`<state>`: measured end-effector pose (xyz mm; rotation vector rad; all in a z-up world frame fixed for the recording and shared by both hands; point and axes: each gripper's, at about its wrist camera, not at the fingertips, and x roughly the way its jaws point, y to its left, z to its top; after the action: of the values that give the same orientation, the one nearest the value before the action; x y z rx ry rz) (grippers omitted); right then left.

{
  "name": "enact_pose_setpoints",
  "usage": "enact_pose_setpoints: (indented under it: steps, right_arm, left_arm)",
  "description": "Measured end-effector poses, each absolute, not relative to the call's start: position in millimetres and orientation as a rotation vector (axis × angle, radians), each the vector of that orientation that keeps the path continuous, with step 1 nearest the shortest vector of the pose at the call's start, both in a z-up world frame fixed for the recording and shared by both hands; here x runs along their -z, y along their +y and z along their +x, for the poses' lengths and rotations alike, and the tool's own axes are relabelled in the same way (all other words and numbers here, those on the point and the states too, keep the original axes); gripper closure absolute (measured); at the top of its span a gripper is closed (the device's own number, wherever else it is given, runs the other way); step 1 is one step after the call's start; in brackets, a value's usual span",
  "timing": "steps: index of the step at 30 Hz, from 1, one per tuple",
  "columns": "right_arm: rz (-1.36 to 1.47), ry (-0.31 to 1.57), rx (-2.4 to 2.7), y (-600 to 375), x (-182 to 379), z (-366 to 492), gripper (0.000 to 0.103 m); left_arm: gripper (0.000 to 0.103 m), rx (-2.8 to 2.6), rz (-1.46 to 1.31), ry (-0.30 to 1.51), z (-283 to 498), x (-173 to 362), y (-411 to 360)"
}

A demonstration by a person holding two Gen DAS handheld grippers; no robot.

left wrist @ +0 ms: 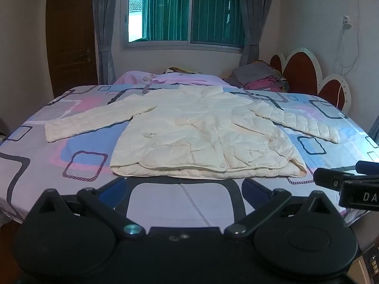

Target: Fold large clothes

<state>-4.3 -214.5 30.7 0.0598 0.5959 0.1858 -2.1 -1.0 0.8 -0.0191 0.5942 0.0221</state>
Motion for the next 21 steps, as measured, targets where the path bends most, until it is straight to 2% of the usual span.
enact_pose_setpoints:
  steps: [21]
  right_arm:
    - [0.051,0.589,-0.169,-214.7,-33.9,-2.8,0.0]
  left_arm:
    - [0.0,-0.013,-0.025,0.587,-0.6,-3.5,3.1]
